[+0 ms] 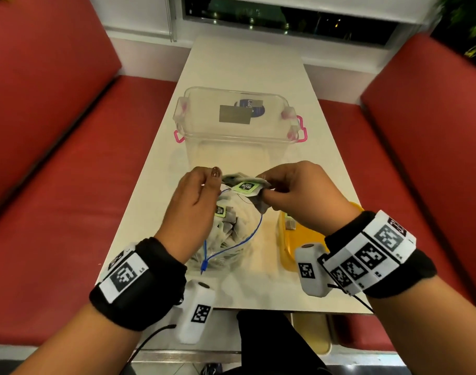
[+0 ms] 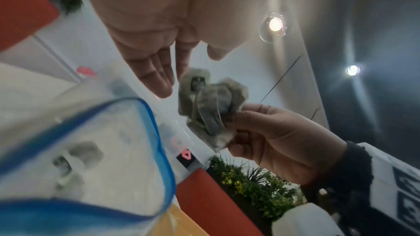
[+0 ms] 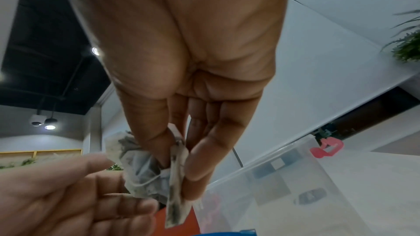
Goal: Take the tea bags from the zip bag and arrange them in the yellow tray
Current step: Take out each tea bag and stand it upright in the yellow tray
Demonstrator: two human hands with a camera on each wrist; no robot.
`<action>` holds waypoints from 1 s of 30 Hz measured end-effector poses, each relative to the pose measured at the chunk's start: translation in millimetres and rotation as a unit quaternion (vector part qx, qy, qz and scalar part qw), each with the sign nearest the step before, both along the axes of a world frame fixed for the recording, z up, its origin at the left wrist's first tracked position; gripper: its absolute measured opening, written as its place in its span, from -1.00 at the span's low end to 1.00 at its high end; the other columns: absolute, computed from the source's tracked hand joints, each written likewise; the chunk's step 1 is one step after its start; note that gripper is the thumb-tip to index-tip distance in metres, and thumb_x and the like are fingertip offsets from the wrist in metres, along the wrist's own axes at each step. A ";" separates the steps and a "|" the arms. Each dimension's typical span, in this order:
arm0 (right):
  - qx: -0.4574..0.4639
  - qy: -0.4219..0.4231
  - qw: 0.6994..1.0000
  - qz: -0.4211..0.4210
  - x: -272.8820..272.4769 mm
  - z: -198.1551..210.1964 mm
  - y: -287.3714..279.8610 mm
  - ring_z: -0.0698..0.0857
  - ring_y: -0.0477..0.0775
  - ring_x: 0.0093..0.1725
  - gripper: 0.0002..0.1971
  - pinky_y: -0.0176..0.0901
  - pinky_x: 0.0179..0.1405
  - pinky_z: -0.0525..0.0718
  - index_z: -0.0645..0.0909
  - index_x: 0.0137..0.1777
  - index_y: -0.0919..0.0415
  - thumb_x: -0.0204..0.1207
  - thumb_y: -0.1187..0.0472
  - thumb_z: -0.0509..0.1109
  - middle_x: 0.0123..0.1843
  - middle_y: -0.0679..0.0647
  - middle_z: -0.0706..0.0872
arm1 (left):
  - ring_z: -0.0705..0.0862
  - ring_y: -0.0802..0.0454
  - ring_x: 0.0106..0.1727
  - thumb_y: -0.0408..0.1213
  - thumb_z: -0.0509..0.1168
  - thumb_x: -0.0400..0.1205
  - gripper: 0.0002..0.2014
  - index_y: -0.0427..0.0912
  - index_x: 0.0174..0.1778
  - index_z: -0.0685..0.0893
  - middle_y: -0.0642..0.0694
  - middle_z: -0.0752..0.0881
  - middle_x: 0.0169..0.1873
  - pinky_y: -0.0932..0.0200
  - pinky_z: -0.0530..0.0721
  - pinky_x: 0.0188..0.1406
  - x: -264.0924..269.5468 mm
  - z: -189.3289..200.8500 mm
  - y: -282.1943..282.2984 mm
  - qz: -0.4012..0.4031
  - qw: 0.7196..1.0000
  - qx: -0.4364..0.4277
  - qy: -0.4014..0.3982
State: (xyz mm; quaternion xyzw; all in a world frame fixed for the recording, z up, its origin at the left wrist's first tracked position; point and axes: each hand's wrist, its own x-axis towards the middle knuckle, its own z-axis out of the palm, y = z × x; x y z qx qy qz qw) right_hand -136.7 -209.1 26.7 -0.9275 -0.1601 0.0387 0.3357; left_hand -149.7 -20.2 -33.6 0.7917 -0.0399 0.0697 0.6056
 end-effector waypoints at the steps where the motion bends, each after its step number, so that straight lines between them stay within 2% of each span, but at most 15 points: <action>1: 0.002 -0.003 1.000 -0.002 -1.8 1.3 1.1 0.68 0.03 -0.34 -0.84 -0.08 -0.19 0.66 0.80 -0.26 0.10 0.40 0.20 0.37 -0.33 -0.20 0.76 | 0.66 -0.01 0.17 0.16 0.04 0.69 -0.64 0.00 0.08 0.59 -0.04 0.67 0.09 -0.20 0.63 0.22 0.7 1.2 -6.3 -0.010 0.999 -0.040 0.023; 3: 0.007 -0.011 1.000 -0.012 -4.4 0.7 4.3 0.67 0.01 -0.34 -0.84 -0.13 -0.25 0.62 0.80 -0.26 0.12 0.40 0.19 0.38 -0.34 -0.20 0.75 | 0.67 0.02 0.20 0.16 0.03 0.72 -0.71 0.10 0.09 0.55 0.00 0.69 0.10 -0.08 0.62 0.28 1.4 4.1 -18.8 -0.019 0.991 -0.121 0.061; 6: 0.012 -0.037 0.998 -0.044 -6.1 -7.1 11.1 0.63 -0.15 -0.42 -0.85 -0.29 -0.36 0.51 0.79 -0.24 0.08 0.43 0.20 0.38 -0.37 -0.07 0.77 | 0.74 0.04 0.09 0.11 0.12 0.69 -0.73 0.06 0.14 0.55 0.08 0.76 -0.08 0.04 0.68 0.08 3.3 6.9 -35.1 -0.031 0.950 -0.282 0.127; 8: -0.027 -0.076 0.996 -0.048 -7.0 -13.5 19.3 0.67 -0.10 -0.34 -0.85 -0.14 -0.27 0.58 0.76 -0.16 0.10 0.43 0.24 0.34 -0.29 0.00 0.78 | 0.76 0.06 -0.09 0.14 0.24 0.57 -0.65 0.01 0.15 0.52 0.03 0.76 -0.19 0.10 0.73 -0.18 4.9 7.7 -41.6 -0.050 0.914 -0.366 0.167; 9: -0.064 -0.097 0.992 -0.039 -7.6 -15.9 23.5 0.68 0.02 -0.26 -0.84 -0.04 -0.20 0.60 0.74 -0.12 0.12 0.42 0.24 0.33 -0.25 0.03 0.77 | 0.75 0.07 -0.18 0.14 0.28 0.53 -0.62 0.00 0.15 0.51 -0.01 0.72 -0.22 0.14 0.71 -0.31 6.2 8.3 -44.4 -0.058 0.899 -0.392 0.184; 10: -0.098 -0.114 0.988 -0.026 -8.5 -17.2 27.2 0.67 0.09 -0.20 -0.84 0.01 -0.16 0.59 0.72 -0.08 0.13 0.43 0.22 0.32 -0.21 0.06 0.75 | 0.72 0.07 -0.25 0.09 0.32 0.54 -0.64 0.00 0.15 0.52 -0.04 0.69 -0.23 0.18 0.69 -0.41 7.6 8.9 -45.7 -0.056 0.888 -0.410 0.200; 12: -0.104 -0.120 0.987 0.004 -9.2 -18.6 27.3 0.67 0.07 -0.13 -0.82 -0.01 -0.13 0.59 0.70 0.04 0.08 0.48 0.12 0.36 -0.14 0.05 0.74 | 0.67 0.05 -0.33 -0.16 0.31 0.63 -0.78 -0.04 0.18 0.55 -0.07 0.67 -0.26 0.20 0.66 -0.48 11.8 9.2 -44.6 -0.039 0.866 -0.444 0.228; 14: -0.054 -0.094 0.994 0.029 -9.5 -19.9 20.7 0.69 0.00 -0.08 -0.68 -0.08 -0.07 0.64 0.67 0.21 0.04 0.45 0.05 0.47 -0.03 0.01 0.76 | 0.67 -0.04 -0.28 -0.37 0.24 0.64 -0.75 -0.11 0.23 0.55 -0.16 0.67 -0.18 0.11 0.73 -0.36 16.9 6.0 -39.3 -0.040 0.837 -0.490 0.241; 17: -0.005 -0.088 0.995 0.035 -9.7 -27.7 9.1 0.67 -0.18 -0.08 -0.54 -0.26 -0.04 0.64 0.59 0.29 -0.03 0.39 0.10 0.57 0.03 -0.10 0.71 | 0.61 -0.30 0.09 -0.44 0.22 0.59 -0.69 -0.14 0.25 0.53 -0.33 0.57 0.09 -0.19 0.72 0.07 21.3 -3.8 -31.6 -0.064 0.807 -0.533 0.247; 20: 0.042 -0.109 0.993 0.000 -10.8 -35.0 4.8 0.65 -0.20 -0.11 -0.63 -0.36 -0.12 0.60 0.59 0.20 0.02 0.42 0.17 0.55 0.00 -0.12 0.67 | 0.64 -0.40 0.24 -0.46 0.17 0.60 -0.67 -0.17 0.26 0.55 -0.40 0.61 0.18 -0.28 0.69 0.17 22.6 -8.0 -31.9 -0.069 0.805 -0.532 0.255; 23: 0.098 -0.091 0.989 -0.056 -11.7 -36.5 4.3 0.66 -0.19 -0.14 -0.75 -0.35 -0.16 0.62 0.61 0.12 0.04 0.47 0.23 0.49 -0.10 -0.22 0.68 | 0.78 -0.27 0.04 -0.50 0.13 0.62 -0.71 -0.19 0.20 0.59 -0.32 0.71 0.07 -0.12 0.79 -0.13 20.8 -7.3 -33.8 -0.084 0.816 -0.515 0.249; 24: 0.110 -0.082 0.988 -0.070 -11.1 -36.7 3.7 0.67 -0.20 -0.14 -0.77 -0.39 -0.18 0.63 0.62 0.10 0.04 0.47 0.25 0.47 -0.13 -0.24 0.69 | 0.80 -0.23 -0.01 -0.52 0.12 0.63 -0.72 -0.19 0.18 0.60 -0.29 0.73 0.02 -0.10 0.78 -0.16 20.5 -7.8 -34.5 -0.085 0.820 -0.509 0.249; 26: 0.126 -0.067 0.985 -0.094 -8.8 -36.9 0.5 0.66 -0.22 -0.19 -0.78 -0.48 -0.22 0.58 0.64 0.07 0.04 0.47 0.29 0.43 -0.18 -0.24 0.69 | 0.79 -0.22 0.06 -0.55 0.11 0.63 -0.71 -0.20 0.15 0.61 -0.28 0.71 0.03 -0.15 0.78 -0.09 19.9 -9.4 -35.1 -0.089 0.827 -0.494 0.252; 28: 0.141 -0.052 0.981 -0.118 -6.2 -35.4 -4.7 0.62 -0.24 -0.24 -0.78 -0.53 -0.29 0.53 0.66 0.06 0.05 0.46 0.32 0.42 -0.22 -0.26 0.66 | 0.76 -0.24 0.16 -0.57 0.08 0.65 -0.70 -0.18 0.13 0.61 -0.27 0.69 0.10 -0.17 0.78 -0.05 19.4 -10.7 -35.7 -0.091 0.846 -0.464 0.247; 30: 0.158 -0.051 0.976 -0.139 -4.2 -32.4 -10.8 0.61 -0.25 -0.27 -0.77 -0.49 -0.30 0.54 0.66 0.05 0.06 0.44 0.33 0.42 -0.22 -0.26 0.65 | 0.77 -0.21 0.15 -0.56 0.08 0.68 -0.70 -0.15 0.12 0.61 -0.23 0.69 0.08 -0.07 0.79 -0.10 19.6 -12.8 -35.8 -0.091 0.870 -0.424 0.235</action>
